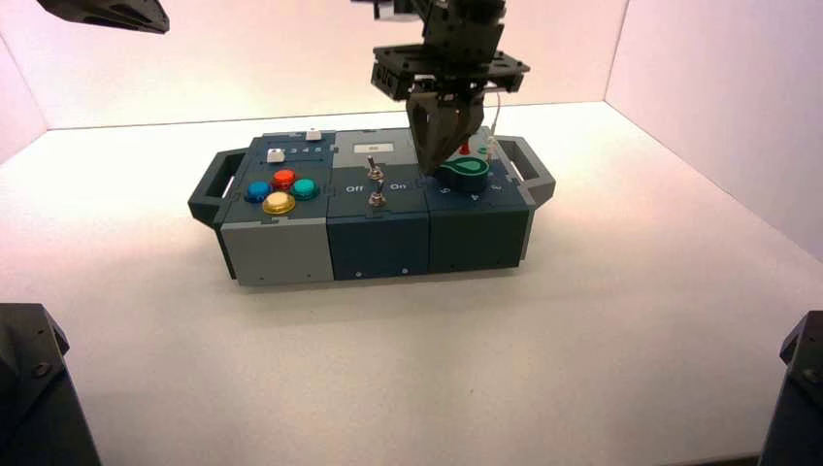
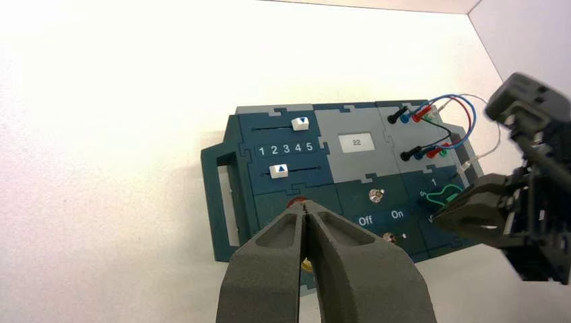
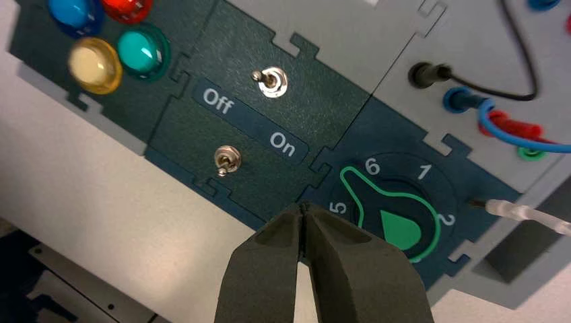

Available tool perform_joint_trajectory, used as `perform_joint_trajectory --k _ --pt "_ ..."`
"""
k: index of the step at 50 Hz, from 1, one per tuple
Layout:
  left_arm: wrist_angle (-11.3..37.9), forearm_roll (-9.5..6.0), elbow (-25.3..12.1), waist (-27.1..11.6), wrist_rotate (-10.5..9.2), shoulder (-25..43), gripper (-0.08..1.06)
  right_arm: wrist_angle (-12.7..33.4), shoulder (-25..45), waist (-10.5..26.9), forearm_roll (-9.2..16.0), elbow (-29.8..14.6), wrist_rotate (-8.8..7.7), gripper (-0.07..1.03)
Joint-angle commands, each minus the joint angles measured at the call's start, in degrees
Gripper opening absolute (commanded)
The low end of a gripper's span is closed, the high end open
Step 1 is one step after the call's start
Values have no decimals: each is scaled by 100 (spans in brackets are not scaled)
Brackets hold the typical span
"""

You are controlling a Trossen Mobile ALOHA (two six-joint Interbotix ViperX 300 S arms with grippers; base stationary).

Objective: Turn the knob to position 6.

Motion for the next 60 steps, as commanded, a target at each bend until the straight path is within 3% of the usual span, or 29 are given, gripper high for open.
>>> perform_joint_trajectory --k 1,18,60 --pt "-62 0 -105 26 18 -18 -3 -62 -35 0 18 -185 26 -2" --pt "-53 0 -105 35 18 -62 -3 -97 26 -229 -88 -308 35 -2" --pt "-62 9 -105 132 62 -62 -3 -18 281 -246 -246 -545 18 -2"
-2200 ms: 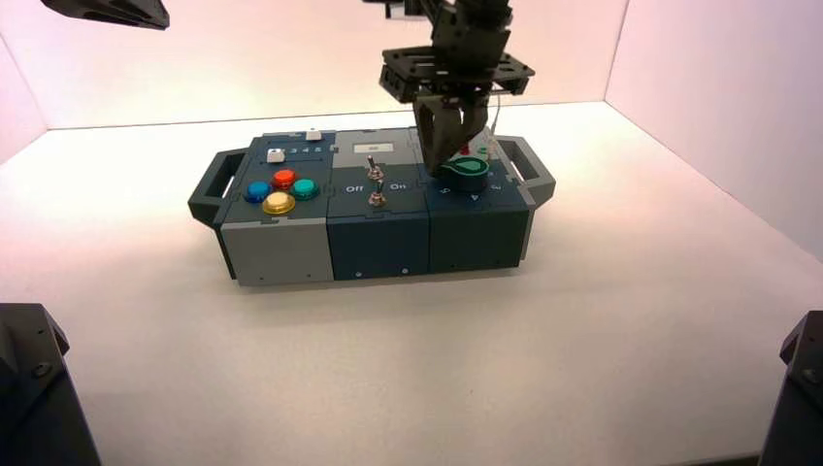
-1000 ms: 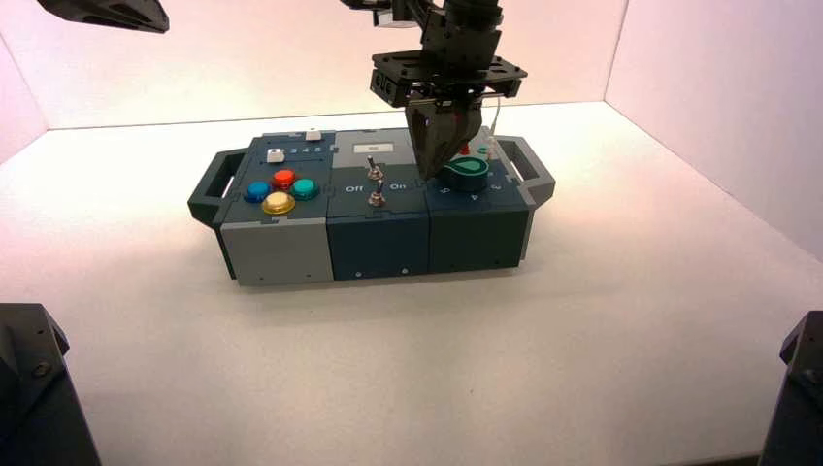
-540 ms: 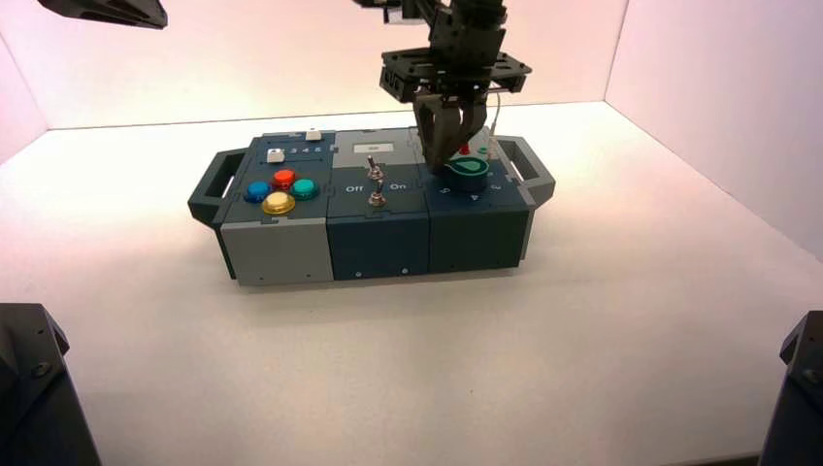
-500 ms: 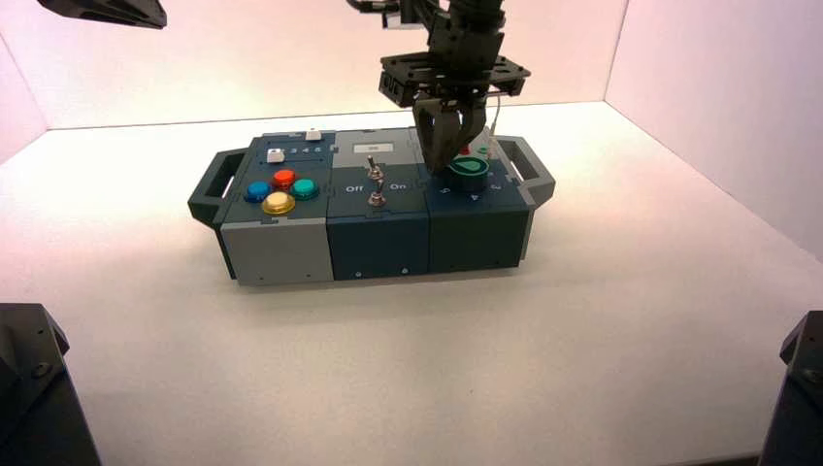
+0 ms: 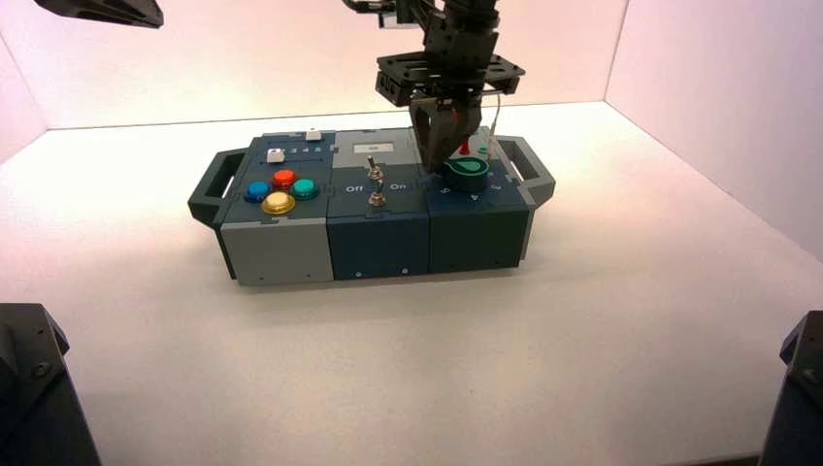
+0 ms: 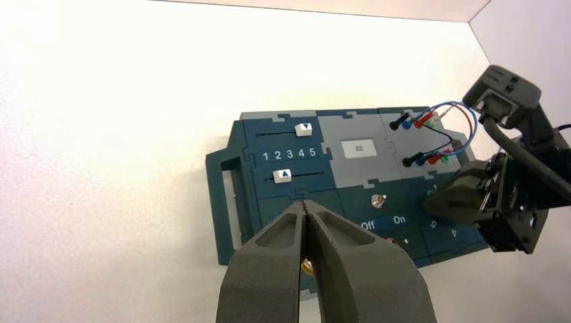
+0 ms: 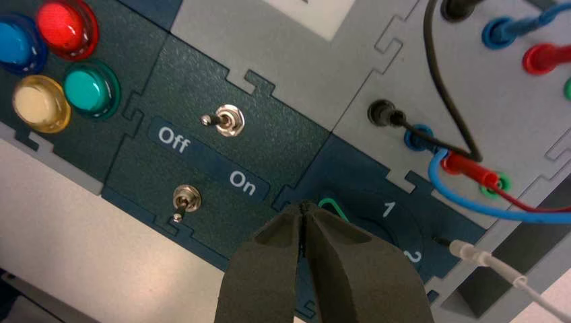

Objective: Turn the knob to position 6.

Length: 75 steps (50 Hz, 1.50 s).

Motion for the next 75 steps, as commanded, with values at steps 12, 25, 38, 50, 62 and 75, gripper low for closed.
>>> perform_joint_trajectory --k 12,25,38,50,62,75 --pt "-53 0 -105 53 35 18 -3 53 -62 -18 -35 -211 9 -2" --pt "-62 9 -105 53 35 18 -3 62 -53 -70 -44 -211 0 -2" --pt "-62 9 -105 53 44 26 -3 97 -62 -62 -53 -229 -9 -2" --pt "-79 9 -97 53 44 53 -3 229 -158 9 -26 -325 -18 -2" --pt "-88 9 -97 53 44 62 -3 501 -264 255 -9 -703 -18 -2" --pt "79 9 -105 53 88 62 -3 624 -615 325 0 -1081 35 -2"
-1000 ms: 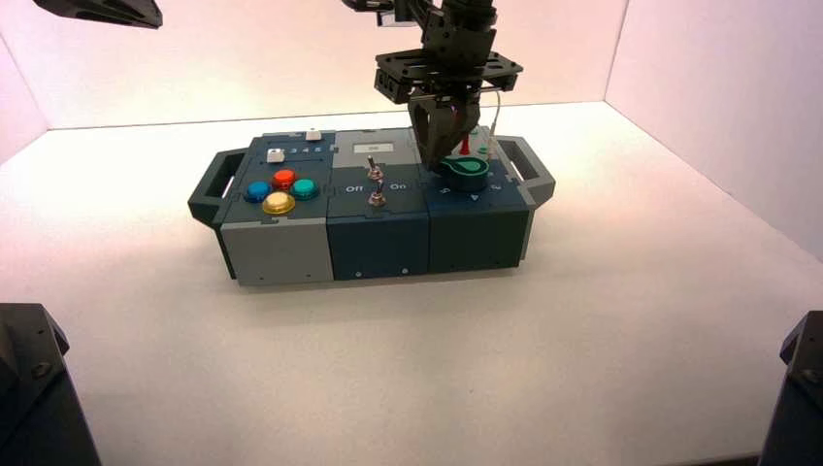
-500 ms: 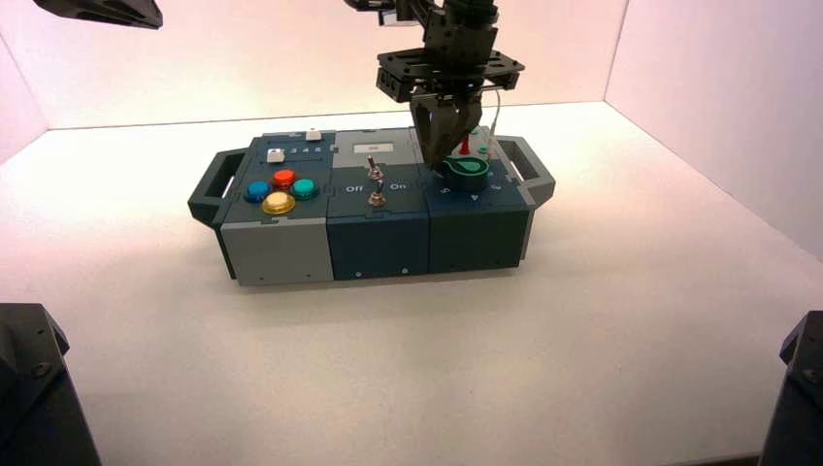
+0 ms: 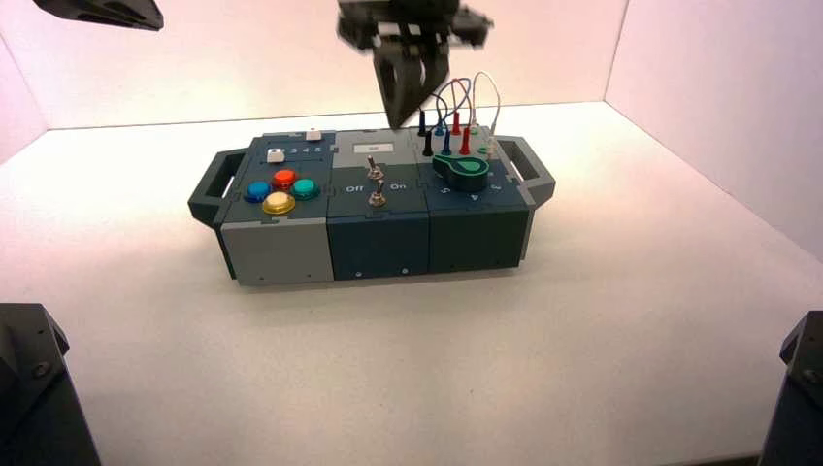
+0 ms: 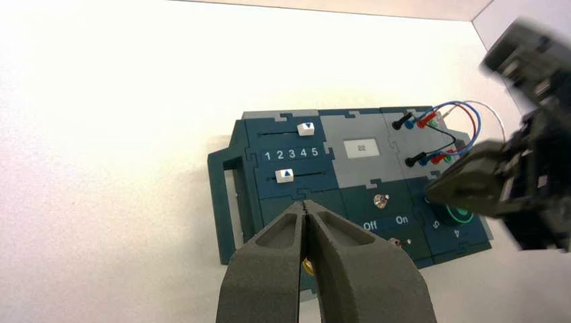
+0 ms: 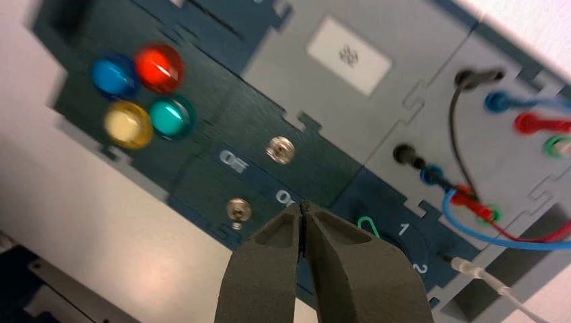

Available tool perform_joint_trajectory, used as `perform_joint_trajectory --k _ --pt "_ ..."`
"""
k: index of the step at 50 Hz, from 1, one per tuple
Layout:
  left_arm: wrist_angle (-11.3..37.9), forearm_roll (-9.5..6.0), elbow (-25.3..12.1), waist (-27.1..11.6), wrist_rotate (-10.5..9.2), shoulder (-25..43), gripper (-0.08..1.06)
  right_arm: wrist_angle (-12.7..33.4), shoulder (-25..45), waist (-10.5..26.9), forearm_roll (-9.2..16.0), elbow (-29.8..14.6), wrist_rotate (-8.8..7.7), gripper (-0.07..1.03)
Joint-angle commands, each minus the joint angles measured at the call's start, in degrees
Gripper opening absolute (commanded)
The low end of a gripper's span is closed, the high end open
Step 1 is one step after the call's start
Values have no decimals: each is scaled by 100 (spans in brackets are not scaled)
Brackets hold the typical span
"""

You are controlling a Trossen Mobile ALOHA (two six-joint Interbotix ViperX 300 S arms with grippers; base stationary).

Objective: Turn the knob to position 6.

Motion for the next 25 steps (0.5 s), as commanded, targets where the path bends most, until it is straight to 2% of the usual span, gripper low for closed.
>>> perform_joint_trajectory --k 1,14,25 --pt "62 0 -105 35 79 18 -3 18 -457 26 26 -308 35 -2" --pt "211 -18 -114 35 141 -9 -3 167 -835 18 -26 -580 26 -2" --pt "308 -18 -158 35 149 -18 -3 255 -817 18 -105 -536 0 -2"
